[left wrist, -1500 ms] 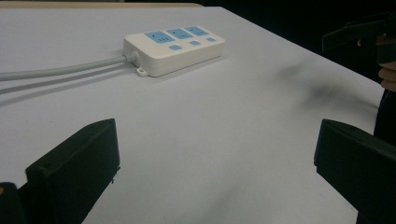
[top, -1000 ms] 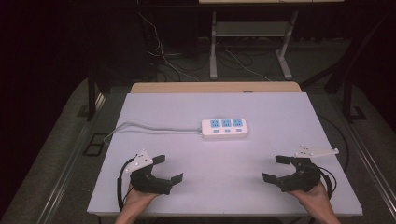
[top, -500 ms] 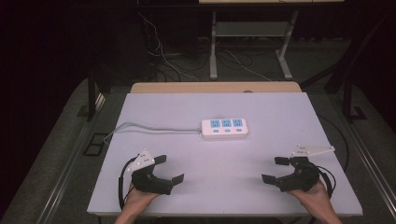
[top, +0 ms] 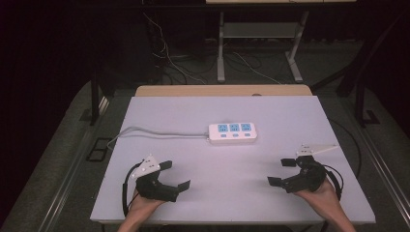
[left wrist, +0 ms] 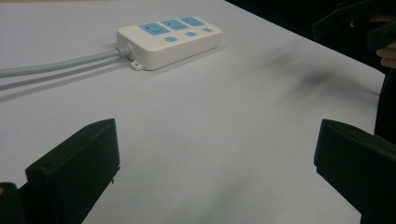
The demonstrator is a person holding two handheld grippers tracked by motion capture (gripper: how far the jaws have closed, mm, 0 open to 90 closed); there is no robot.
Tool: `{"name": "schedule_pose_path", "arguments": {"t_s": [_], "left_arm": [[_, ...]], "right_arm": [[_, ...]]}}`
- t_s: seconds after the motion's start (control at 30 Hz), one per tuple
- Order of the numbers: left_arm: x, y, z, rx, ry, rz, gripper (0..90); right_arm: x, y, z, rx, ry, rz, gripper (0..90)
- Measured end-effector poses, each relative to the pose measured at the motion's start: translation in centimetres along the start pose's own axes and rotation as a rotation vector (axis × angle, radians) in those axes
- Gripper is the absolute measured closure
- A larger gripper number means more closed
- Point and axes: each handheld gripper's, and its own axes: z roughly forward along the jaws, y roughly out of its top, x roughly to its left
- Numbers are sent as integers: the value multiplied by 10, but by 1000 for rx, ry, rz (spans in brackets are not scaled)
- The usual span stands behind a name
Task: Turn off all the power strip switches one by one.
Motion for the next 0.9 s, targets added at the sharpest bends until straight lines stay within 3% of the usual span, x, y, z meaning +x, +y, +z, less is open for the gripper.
{"name": "schedule_pose_path", "arguments": {"t_s": [0.9], "left_arm": [[0, 0, 2, 6, -4, 0, 0]], "right_arm": [[-13, 51, 6, 57, 9, -57, 26]]}}
